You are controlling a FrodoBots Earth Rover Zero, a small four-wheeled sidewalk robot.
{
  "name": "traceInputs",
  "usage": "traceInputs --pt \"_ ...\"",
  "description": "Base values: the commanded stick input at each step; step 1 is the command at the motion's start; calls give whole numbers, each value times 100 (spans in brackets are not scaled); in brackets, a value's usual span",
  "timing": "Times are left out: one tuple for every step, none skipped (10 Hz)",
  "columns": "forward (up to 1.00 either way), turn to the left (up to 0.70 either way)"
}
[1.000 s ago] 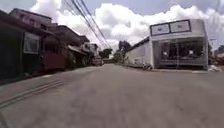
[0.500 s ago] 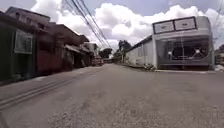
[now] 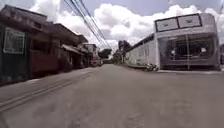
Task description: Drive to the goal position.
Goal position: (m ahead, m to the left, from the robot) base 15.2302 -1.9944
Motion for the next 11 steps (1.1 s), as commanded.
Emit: traceInputs --pt "100 0" --pt "100 0" --pt "100 0" --pt "100 0" --pt "100 0" --pt "100 0" --pt "100 0" --pt "100 0" --pt "100 0" --pt "100 0" --pt "100 0"
